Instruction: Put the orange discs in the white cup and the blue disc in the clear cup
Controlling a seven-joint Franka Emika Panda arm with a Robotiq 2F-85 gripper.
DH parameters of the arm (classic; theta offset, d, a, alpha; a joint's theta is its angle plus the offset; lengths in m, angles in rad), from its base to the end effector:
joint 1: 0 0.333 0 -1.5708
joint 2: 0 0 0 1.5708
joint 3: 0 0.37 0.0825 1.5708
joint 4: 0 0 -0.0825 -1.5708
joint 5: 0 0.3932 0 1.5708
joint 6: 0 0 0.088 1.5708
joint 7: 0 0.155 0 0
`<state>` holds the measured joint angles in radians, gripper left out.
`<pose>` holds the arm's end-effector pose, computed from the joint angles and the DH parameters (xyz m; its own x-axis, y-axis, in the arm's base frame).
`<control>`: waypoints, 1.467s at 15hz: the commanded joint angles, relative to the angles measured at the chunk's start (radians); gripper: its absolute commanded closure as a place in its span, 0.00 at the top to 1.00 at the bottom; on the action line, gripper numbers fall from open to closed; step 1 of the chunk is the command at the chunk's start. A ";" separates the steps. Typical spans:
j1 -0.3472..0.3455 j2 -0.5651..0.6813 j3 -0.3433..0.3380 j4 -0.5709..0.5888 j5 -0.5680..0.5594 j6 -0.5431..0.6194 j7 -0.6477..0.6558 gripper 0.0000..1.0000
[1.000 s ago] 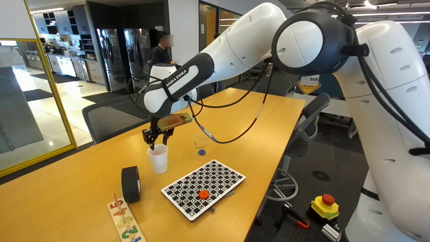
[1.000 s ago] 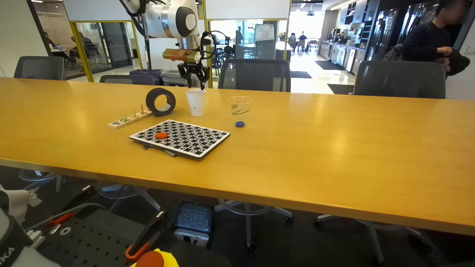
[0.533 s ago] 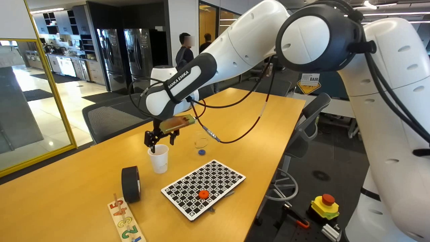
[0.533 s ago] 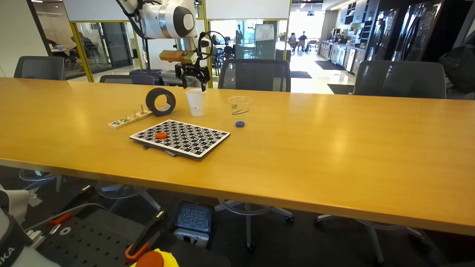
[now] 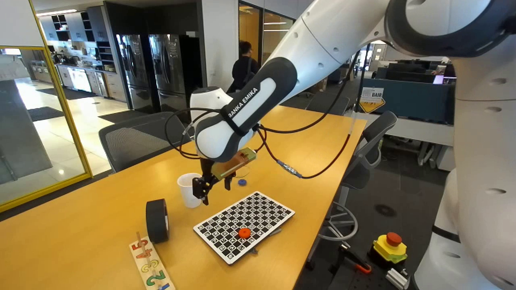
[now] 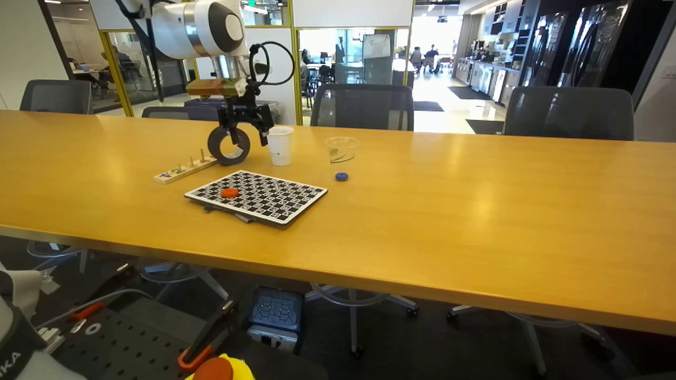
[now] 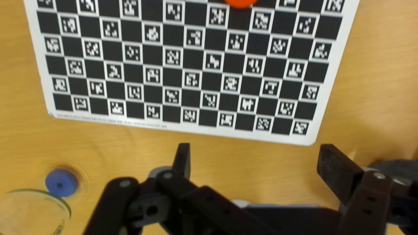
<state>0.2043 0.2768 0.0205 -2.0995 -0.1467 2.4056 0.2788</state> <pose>0.5912 0.1292 0.2879 0.9973 0.0545 0.0498 0.0502 -0.9951 0.0853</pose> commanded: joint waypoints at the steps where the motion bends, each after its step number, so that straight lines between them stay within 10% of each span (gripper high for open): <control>1: -0.013 -0.108 0.014 -0.180 -0.002 0.064 0.024 1.00; 22: -0.059 -0.087 0.061 -0.387 0.182 0.279 -0.071 1.00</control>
<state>0.1642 0.2027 0.0615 -2.4690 -0.0007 2.6558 0.2419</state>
